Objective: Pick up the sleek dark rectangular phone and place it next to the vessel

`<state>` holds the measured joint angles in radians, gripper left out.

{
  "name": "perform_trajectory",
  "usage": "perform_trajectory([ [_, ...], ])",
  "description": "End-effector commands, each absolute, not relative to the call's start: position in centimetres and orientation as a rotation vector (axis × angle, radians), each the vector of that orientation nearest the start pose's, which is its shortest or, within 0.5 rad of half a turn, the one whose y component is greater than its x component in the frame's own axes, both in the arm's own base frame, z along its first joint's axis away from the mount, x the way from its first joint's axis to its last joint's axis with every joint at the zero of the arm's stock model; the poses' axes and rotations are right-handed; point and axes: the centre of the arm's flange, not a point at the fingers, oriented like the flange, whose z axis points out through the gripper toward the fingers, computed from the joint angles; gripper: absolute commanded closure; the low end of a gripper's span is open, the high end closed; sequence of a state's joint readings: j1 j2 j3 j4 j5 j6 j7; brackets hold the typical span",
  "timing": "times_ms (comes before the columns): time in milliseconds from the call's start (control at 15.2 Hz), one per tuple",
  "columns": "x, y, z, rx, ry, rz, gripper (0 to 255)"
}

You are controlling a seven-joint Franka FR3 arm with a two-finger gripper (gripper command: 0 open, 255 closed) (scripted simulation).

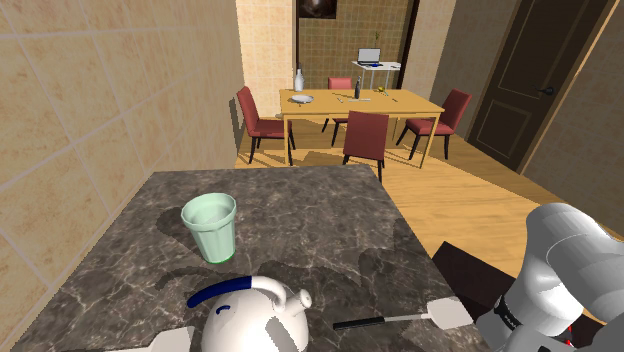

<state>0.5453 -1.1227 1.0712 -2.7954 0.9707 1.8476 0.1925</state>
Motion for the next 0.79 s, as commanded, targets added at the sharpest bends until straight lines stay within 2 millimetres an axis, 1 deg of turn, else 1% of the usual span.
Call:
perform_trajectory([
  [0, -1.0, 32.5, 35.8, -2.956, -1.019, -0.009, 0],
  [198, -1.0, 32.5, 39.5, -2.956, -1.019, -0.009, 0],
  [726, -1.0, 32.5, 39.5, -2.956, -1.019, -0.009, 0],
])
